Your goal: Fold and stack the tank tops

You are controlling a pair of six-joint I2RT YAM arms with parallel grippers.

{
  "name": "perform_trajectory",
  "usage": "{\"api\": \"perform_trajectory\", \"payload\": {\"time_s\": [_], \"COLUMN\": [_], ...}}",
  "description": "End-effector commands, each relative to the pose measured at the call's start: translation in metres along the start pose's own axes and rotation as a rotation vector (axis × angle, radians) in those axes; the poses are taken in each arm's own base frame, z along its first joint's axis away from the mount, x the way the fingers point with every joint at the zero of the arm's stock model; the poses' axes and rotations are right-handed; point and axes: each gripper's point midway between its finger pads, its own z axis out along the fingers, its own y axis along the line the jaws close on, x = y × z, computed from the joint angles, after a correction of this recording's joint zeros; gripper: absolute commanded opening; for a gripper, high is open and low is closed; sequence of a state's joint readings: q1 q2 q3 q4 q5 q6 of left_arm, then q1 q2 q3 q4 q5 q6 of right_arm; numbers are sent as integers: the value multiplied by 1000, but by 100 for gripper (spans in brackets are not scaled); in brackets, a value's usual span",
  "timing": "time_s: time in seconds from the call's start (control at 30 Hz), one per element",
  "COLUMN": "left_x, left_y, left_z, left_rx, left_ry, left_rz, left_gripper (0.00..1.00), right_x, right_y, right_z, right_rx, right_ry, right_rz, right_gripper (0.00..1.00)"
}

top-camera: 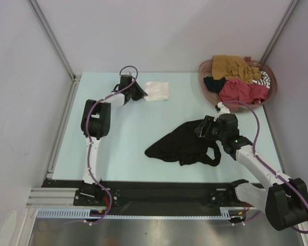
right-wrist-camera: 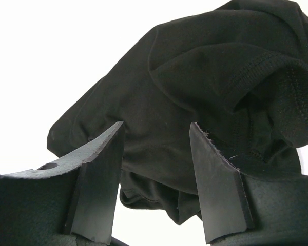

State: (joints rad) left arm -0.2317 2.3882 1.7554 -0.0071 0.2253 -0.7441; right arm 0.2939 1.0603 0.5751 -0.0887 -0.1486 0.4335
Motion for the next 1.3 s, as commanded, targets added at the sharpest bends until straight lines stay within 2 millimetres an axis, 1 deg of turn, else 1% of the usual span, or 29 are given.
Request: {"api": "perform_trajectory", "payload": {"time_s": [0.0,0.1,0.17,0.27,0.3,0.33,0.37,0.43,0.47,0.5,0.53,0.57,0.6,0.63,0.67,0.7,0.73,0.77,0.8,0.83,0.87,0.9,0.93,0.97,1.0,1.03,1.07,1.17,1.27], "left_x": [-20,-22,-26,-29,-41,-37,-44,-48,-55,-53,-55,-60,-77,-60,-64,-56,-54,-62,-54,-51,-57,-51,-44,-48,-39,-38,-44,-43,-50], "left_y": [10,20,23,39,41,49,51,69,69,87,96,93,102,111,111,126,134,133,149,158,162,175,189,194,211,217,222,239,253], "left_z": [-4,-5,-8,-16,-23,-26,-33,-43,-52,-60,-66,-78,-88,-92,-101,-108,-113,-125,-133,-140,-153,-167,-170,-182,-192,-198,-209,-224,-238], "left_rx": [25,24,18,1,14,4,3,-26,-29,-59,-87,-85,-55,-41,-38,-79,-107,-116,-157,-189,-222,-252,-280,-304,-342,-356,-358,-422,-493], "left_ry": [-35,-26,-32,-42,-68,-62,-73,-78,-95,-96,-117,-142,-201,-178,-196,-190,-198,-234,-232,-243,-282,-297,-295,-331,-339,-356,-393,-420,-475], "left_rz": [-94,-126,-132,-152,-156,-160,-161,-165,-160,-176,-180,-189,-217,-267,-277,-302,-308,-301,-319,-331,-340,-376,-405,-423,-462,-495,-508,-530,-556], "left_gripper": [14,0,0,0,0,0,0,0,0,0,0,0,0,0,1,1,0,0,0,0,0,0,1,0,1,0,0,0,0], "right_x": [-6,-5,-5,-4,-3,-3,-3,-3,-3,-3,-3,-3,-2,-2,-2,-2,-1,-1,-1,0,1,1,1,1,1,2,2,3,3], "right_y": [8,7,8,8,7,9,8,8,10,10,11,11,13,14,16,18,19,21,21,23,25,27,28,29,29,30,31,29,29], "right_z": [1,2,3,3,4,4,4,4,4,4,4,3,3,3,3,2,2,1,1,1,1,1,1,0,0,0,-1,-2,-2], "right_rx": [-36,-33,-33,-37,-35,-39,-40,-39,-43,-46,-48,-50,-58,-63,-71,-80,-84,-93,-93,-99,-106,-116,-117,-123,-122,-123,-126,-118,-120], "right_ry": [-25,-24,-21,-18,-14,-13,-11,-12,-12,-11,-11,-12,-8,-5,-6,-4,-2,0,0,3,5,6,7,8,7,10,9,9,5], "right_rz": [-8,-9,-8,-6,-5,-5,-4,-4,-4,-4,-5,-3,-3,-2,-2,-2,-2,-4,-2,-3,-4,-5,-3,-5,-5,-4,-6,-8,-10], "right_gripper": [58,58,58,58,58,58,58,58,58,58,58,58,58,58,58,58,58,58,58,58,58,58,58,58,58,57,58,58,58]}}
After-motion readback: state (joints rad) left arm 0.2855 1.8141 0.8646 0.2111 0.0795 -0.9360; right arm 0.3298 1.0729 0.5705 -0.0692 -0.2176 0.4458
